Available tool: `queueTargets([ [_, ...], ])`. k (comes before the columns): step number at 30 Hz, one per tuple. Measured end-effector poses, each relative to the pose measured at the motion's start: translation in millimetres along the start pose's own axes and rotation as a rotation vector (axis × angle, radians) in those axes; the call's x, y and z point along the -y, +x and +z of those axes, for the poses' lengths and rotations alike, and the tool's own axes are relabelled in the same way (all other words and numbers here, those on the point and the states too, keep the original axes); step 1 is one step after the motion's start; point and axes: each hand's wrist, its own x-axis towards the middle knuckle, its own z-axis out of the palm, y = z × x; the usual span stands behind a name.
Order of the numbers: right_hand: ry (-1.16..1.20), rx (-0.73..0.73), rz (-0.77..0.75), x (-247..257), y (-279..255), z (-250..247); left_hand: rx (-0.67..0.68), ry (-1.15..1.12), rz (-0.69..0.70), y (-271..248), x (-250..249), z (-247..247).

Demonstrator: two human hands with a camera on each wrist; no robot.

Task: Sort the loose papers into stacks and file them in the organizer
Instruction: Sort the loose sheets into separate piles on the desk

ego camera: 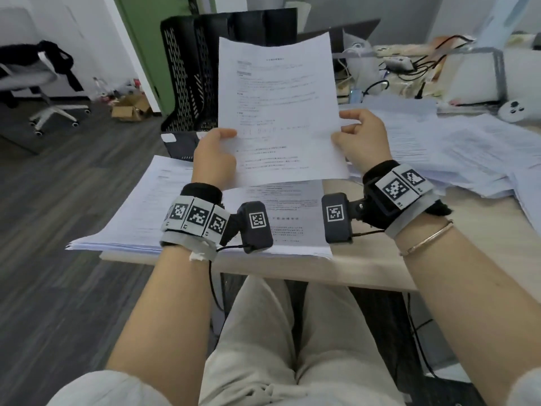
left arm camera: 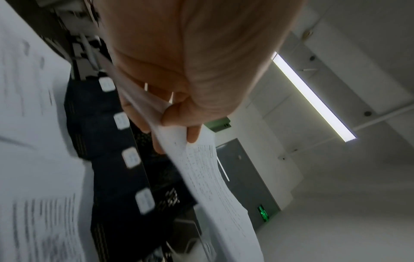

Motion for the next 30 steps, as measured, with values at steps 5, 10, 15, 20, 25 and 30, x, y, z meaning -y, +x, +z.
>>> queueTargets([
  [5, -0.012, 0.119, -0.071, 26, -7, 47, -0.150, 0.056, -0.061, 16, 27, -47],
  [10, -0.028, 0.218, -0.145, 42, -18, 84, -0.211, 0.047, -0.082, 21, 49, -89],
  [15, -0.056, 0.336, -0.103, 44, -28, 117, -0.271, 0.040, -0.128, 16, 70, -115],
  [20, -0.216, 0.452, -0.063, 36, -38, 146, -0.329, 0.125, -0.213, 1, 87, -128],
  [25, -0.310, 0.554, -0.021, 31, -52, 167, -0.322, 0.166, -0.312, -9, 109, -143],
  [30, -0.309, 0.621, 0.030, 28, -64, 185, -0.311, 0.210, -0.363, -10, 122, -160],
])
